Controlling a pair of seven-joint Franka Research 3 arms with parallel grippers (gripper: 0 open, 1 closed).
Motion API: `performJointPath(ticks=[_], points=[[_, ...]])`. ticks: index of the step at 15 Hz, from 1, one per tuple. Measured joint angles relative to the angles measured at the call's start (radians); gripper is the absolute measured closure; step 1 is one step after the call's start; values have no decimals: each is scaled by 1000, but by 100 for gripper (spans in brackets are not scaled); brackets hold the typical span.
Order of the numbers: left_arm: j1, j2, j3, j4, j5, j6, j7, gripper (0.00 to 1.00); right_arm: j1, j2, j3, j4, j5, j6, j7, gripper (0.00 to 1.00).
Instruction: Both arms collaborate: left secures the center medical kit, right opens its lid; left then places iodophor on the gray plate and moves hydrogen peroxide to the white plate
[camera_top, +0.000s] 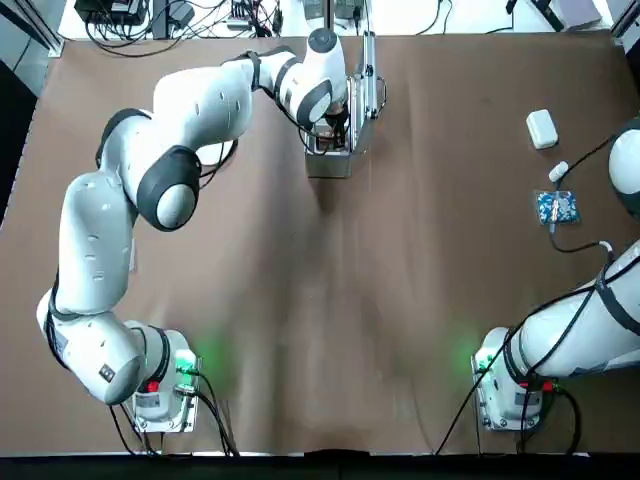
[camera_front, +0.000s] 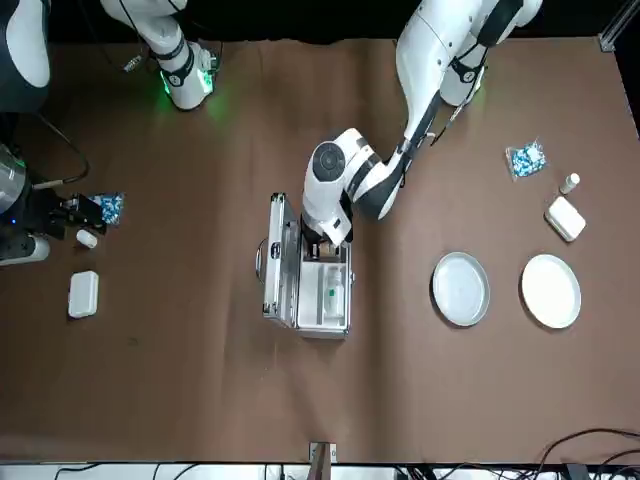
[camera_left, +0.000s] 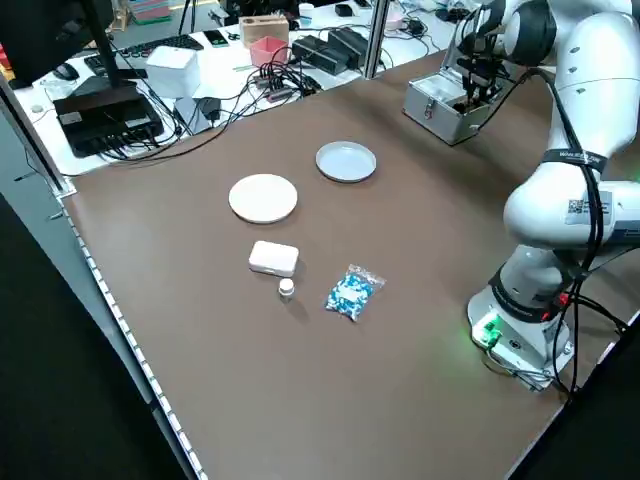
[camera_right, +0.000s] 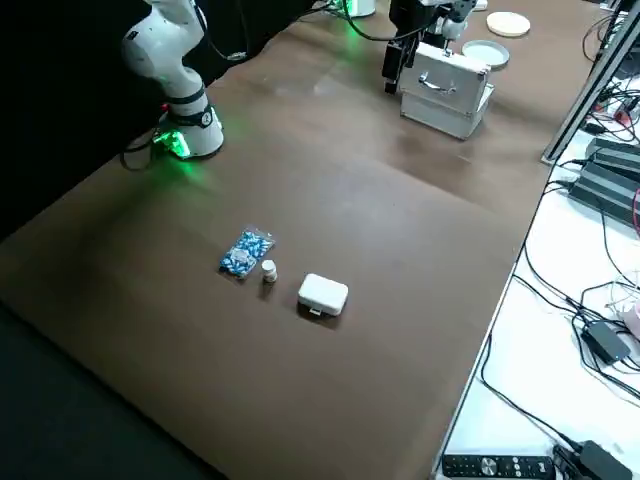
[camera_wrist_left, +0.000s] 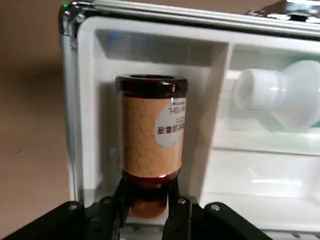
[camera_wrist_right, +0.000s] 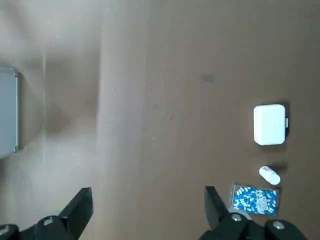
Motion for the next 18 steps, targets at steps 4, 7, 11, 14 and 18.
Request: performJointPath(ticks=[4, 7, 11, 14, 18], points=[[15, -19, 2, 27, 0, 0, 0, 67, 0, 0, 0, 0, 0, -5, 0, 1], [60, -64, -1, 34, 0, -1, 0, 67, -1, 0, -1, 0, 0, -5, 0, 1], [145, -115, -13, 34, 0, -10, 6, 67, -1, 0, -1, 0, 0, -7, 0, 1], [245, -132, -78, 33, 0, -12, 42, 67, -1, 0, -1, 0, 0, -7, 0, 1], [439, -136, -237, 33, 0, -33, 138, 67, -1, 0, -1, 0, 0, -8, 0, 1]])
